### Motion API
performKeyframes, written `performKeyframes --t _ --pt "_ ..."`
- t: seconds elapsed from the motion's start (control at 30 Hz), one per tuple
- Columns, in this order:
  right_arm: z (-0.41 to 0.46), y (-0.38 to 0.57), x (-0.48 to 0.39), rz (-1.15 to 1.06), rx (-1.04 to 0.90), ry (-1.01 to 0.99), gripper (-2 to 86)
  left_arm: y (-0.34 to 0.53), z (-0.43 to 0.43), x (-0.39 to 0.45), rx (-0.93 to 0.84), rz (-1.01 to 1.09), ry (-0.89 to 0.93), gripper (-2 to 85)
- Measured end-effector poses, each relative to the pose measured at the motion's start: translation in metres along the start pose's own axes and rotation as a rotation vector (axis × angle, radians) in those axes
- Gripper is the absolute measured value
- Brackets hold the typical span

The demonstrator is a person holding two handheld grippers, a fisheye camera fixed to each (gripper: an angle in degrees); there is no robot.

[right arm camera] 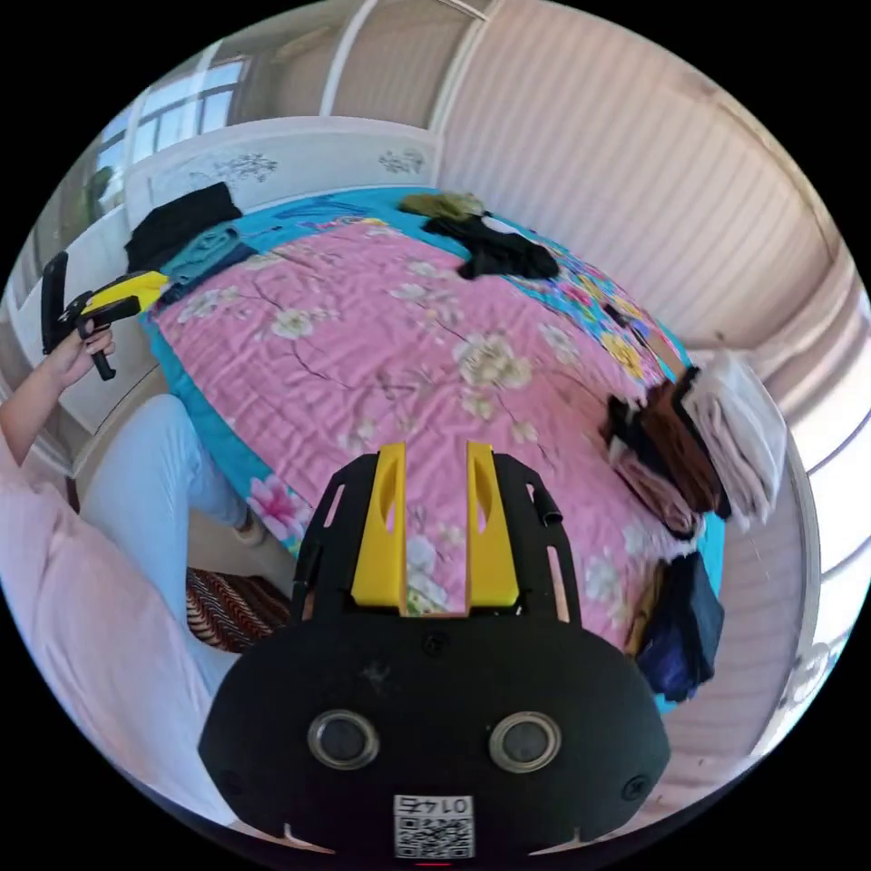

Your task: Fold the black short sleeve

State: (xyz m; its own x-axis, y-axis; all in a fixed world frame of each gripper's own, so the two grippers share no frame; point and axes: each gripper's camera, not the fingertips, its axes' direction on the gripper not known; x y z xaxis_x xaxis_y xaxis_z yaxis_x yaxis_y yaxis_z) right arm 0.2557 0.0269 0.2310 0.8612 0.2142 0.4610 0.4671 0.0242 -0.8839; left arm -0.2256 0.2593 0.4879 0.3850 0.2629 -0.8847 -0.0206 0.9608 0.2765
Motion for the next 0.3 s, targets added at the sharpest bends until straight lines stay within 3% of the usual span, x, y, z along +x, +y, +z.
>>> performKeyframes --t 0.13,0.3 --pt "-0.009 0.119 0.082 0.323 -0.092 0.164 11.9 -0.007 0.119 0.101 -0.012 0.112 0.294 8.0" --pt "-0.006 0.209 0.160 0.564 -0.117 0.195 13.3 -0.006 0.247 0.196 -0.108 0.239 0.412 8.3"
